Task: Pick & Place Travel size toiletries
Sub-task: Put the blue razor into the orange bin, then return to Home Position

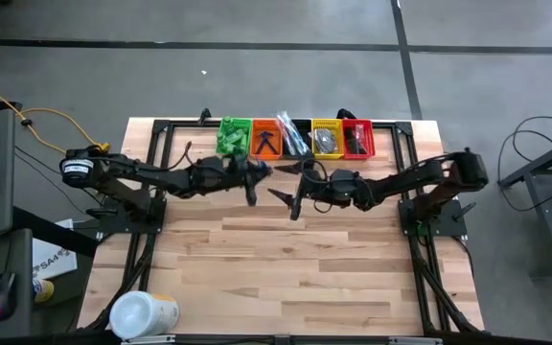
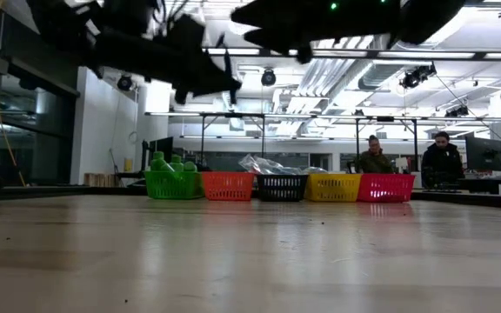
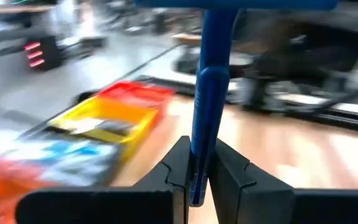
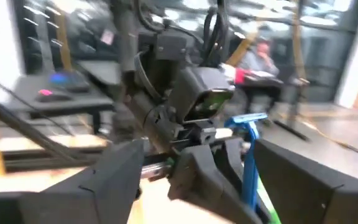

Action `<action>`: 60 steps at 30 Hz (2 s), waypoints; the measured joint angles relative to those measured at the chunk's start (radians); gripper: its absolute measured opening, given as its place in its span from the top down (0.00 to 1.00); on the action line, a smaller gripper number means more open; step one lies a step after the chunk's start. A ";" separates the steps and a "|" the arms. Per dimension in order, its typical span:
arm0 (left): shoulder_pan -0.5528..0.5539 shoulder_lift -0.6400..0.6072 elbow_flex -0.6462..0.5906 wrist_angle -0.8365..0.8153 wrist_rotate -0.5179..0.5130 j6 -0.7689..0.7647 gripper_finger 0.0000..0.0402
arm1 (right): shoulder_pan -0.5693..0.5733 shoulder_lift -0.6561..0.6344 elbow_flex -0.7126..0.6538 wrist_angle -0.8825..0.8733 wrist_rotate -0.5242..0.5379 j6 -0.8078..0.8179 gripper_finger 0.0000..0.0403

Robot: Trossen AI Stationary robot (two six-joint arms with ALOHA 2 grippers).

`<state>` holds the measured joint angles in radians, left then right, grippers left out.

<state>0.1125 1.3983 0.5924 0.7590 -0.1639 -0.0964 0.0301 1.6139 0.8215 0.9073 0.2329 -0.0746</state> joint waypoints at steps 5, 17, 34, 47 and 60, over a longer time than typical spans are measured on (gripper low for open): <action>0.162 0.000 0.007 -0.078 -0.069 -0.065 0.90 | 0.020 -0.125 0.000 -0.201 0.175 0.000 0.23; 0.442 0.187 0.319 -0.637 0.101 -0.205 0.90 | 0.042 -0.211 0.000 -0.330 0.266 -0.005 0.25; 0.463 0.351 0.499 -0.818 0.080 -0.208 0.70 | 0.045 -0.211 0.000 -0.357 0.266 0.002 0.25; 0.411 0.208 0.486 -0.885 0.058 -0.107 0.62 | 0.049 -0.211 0.000 -0.382 0.266 0.002 0.25; 0.227 -0.233 0.113 -0.762 -0.084 -0.088 0.62 | 0.069 -0.274 -0.010 -0.559 0.176 0.109 0.25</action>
<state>0.3393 1.1656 0.7051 -0.0032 -0.2475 -0.1848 0.0988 1.3401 0.8110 0.3488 0.4092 0.0346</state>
